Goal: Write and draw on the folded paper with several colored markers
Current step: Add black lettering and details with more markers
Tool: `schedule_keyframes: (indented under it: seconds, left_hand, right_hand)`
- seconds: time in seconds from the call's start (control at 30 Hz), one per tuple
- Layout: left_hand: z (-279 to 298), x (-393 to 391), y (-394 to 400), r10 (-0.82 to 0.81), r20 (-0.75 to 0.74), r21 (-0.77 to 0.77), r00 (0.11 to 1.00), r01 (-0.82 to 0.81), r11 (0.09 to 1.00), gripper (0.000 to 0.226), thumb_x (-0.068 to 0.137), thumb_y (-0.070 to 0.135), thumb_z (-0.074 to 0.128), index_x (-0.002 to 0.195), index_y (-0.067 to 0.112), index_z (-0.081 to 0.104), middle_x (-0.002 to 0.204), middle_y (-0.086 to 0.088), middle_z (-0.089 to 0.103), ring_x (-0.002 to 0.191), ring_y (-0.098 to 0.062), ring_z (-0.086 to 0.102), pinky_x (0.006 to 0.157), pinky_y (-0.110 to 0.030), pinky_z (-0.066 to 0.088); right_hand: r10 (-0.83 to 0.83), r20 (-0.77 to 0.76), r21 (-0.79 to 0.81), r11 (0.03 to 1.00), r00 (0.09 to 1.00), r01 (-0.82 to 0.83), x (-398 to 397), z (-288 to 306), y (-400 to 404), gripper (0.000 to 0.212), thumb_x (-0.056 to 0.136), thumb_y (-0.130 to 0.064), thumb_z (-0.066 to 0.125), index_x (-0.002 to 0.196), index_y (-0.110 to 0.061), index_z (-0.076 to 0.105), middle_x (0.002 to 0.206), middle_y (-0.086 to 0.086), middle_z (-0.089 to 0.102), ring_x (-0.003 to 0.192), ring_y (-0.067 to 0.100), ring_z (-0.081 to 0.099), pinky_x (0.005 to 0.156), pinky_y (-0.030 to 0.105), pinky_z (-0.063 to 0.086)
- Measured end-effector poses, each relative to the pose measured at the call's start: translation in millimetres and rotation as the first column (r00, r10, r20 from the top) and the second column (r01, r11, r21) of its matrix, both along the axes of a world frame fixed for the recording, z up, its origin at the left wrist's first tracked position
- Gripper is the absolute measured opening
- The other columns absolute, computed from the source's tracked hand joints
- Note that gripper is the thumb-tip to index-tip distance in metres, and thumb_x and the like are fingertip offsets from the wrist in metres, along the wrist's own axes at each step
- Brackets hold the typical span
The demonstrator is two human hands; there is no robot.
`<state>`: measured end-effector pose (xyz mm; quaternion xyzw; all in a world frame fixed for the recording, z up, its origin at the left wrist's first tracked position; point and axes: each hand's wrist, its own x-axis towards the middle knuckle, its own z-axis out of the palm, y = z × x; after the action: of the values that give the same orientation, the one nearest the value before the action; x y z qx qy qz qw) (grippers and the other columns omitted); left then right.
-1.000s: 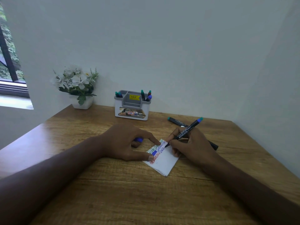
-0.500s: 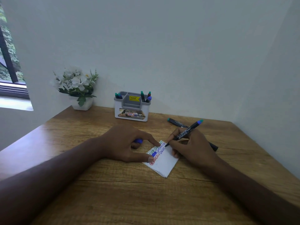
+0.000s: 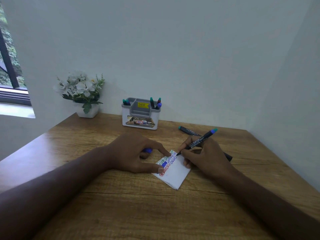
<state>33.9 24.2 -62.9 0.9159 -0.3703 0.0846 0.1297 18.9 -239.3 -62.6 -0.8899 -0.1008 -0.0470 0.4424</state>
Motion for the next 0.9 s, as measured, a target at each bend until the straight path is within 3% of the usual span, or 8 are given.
schedule_keyframes:
  seconds: [0.1,0.23,0.4,0.63,0.9]
  left_hand:
    - [1.4,-1.5,-1.5,0.004,-0.016,0.0,1.0,-0.004,1.0,0.056,0.084,0.082,0.055,0.136,0.06,0.054,0.063,0.019,0.059,0.071,-0.003,0.056,0.054,-0.019,0.03]
    - [3.1,-3.4,-3.2,0.008,-0.029,0.016,1.0,-0.008,1.0,0.059,0.084,0.083,0.053,0.137,0.059,0.054,0.075,0.043,0.055,0.072,0.002,0.055,0.055,-0.022,0.03]
    - [2.4,-2.0,-1.7,0.013,-0.025,0.016,1.0,-0.012,1.0,0.061,0.082,0.086,0.05,0.137,0.061,0.052,0.06,0.017,0.055,0.071,-0.003,0.056,0.055,-0.024,0.033]
    - [-1.0,2.8,0.8,0.004,-0.009,0.015,1.0,-0.004,1.0,0.063,0.081,0.091,0.045,0.138,0.063,0.048,0.069,0.011,0.065,0.07,-0.013,0.058,0.055,-0.028,0.036]
    - [0.3,0.7,-0.6,0.006,-0.015,0.009,1.0,-0.005,1.0,0.061,0.082,0.086,0.051,0.136,0.06,0.054,0.061,0.02,0.056,0.068,-0.002,0.054,0.055,-0.023,0.032]
  right_hand:
    - [-0.015,-0.007,0.002,1.0,1.0,0.015,0.1,-0.1,0.6,0.006,0.092,-0.023,0.075,0.096,-0.02,0.073,0.078,0.0,0.08,0.064,0.014,0.077,0.069,0.032,0.067]
    - [0.002,-0.007,-0.002,1.0,1.0,-0.002,0.0,0.4,0.0,0.003,0.093,-0.022,0.074,0.095,-0.022,0.073,0.081,0.0,0.079,0.066,0.014,0.077,0.071,0.035,0.067]
    - [-0.038,-0.024,-0.021,0.999,0.999,0.038,2.6,-2.1,-0.4,0.013,0.091,-0.027,0.076,0.102,-0.02,0.073,0.085,0.0,0.08,0.068,0.014,0.078,0.074,0.038,0.068]
    - [-0.004,-0.004,-0.006,1.0,1.0,0.004,-1.0,1.3,-0.2,0.005,0.092,-0.024,0.075,0.095,-0.022,0.073,0.086,0.001,0.079,0.068,0.015,0.077,0.073,0.038,0.068]
    - [-0.007,-0.031,0.028,1.0,0.999,0.008,-3.8,5.4,0.5,0.003,0.094,-0.018,0.073,0.091,-0.019,0.073,0.073,0.001,0.08,0.066,0.016,0.078,0.073,0.034,0.067]
